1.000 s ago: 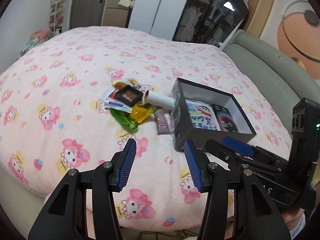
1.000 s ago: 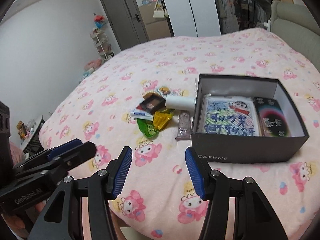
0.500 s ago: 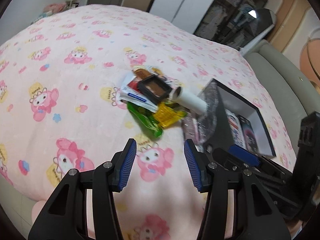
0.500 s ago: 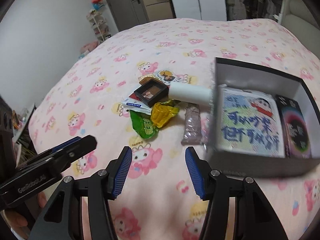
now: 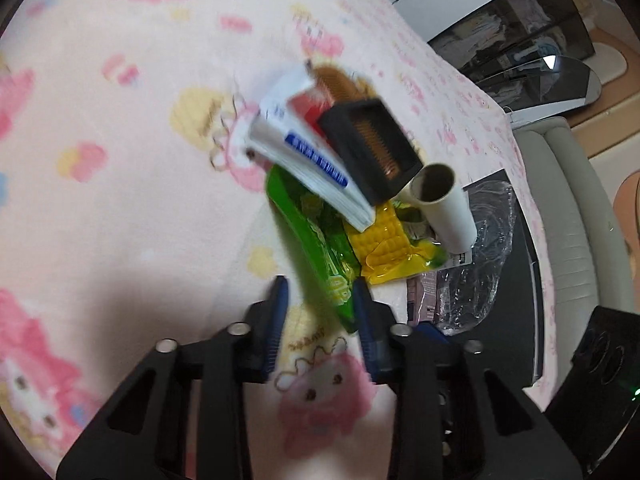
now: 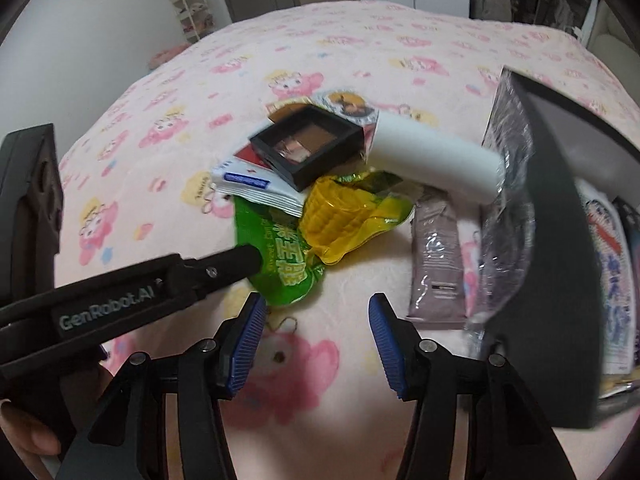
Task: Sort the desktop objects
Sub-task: 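Move both grippers toward the green-and-yellow corn snack bag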
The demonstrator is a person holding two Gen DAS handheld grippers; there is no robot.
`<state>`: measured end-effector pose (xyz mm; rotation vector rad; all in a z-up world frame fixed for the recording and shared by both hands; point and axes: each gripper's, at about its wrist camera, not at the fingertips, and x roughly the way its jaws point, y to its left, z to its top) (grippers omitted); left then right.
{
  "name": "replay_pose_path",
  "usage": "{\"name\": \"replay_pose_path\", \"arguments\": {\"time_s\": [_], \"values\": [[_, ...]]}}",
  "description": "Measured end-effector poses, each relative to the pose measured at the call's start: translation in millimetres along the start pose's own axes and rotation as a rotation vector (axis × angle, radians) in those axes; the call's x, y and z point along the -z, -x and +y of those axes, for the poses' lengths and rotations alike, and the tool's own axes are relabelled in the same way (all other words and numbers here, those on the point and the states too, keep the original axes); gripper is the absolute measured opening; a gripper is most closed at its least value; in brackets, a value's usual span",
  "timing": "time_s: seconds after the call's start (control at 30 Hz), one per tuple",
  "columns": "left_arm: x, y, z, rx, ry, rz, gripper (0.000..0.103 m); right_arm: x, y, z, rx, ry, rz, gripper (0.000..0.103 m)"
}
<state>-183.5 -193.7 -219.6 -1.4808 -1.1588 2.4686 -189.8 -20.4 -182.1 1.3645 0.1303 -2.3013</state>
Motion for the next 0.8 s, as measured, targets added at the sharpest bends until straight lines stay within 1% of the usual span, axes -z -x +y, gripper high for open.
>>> {"name": "replay_pose_path", "arguments": {"time_s": [0.03,0.07,0.1,0.13,0.33,0.43,0.53,0.6,0.67,0.8], "values": [[2,0,0,0.000,-0.001,-0.002,0.011,0,-4,0,0.002,-0.005,0.007,0.046],[4,1,0,-0.001,-0.001,-0.005,0.005,1,-7,-1,0.005,-0.009,0.013,0.043],[6,1,0,-0.001,-0.002,-0.007,0.004,2,-9,-2,0.009,-0.012,0.016,0.040],[8,1,0,-0.001,-0.003,-0.010,0.002,4,-9,-2,0.011,-0.014,0.018,0.040],[25,11,-4,-0.006,-0.027,-0.037,0.000,18,1,-9,0.011,-0.049,0.023,0.040],[36,20,-8,-0.002,-0.051,-0.053,0.000,26,9,-13,-0.004,-0.075,0.022,0.040],[35,20,-4,0.019,-0.031,-0.043,0.001,27,11,-16,-0.020,-0.097,0.024,0.040],[28,18,0,0.037,-0.010,-0.030,0.005,25,10,-18,-0.031,-0.115,0.028,0.040],[19,15,2,0.047,0.003,-0.016,0.018,20,8,-18,-0.042,-0.128,0.028,0.040],[4,5,3,0.003,-0.014,-0.011,0.019,9,-4,-16,-0.023,-0.117,0.026,0.041]]}}
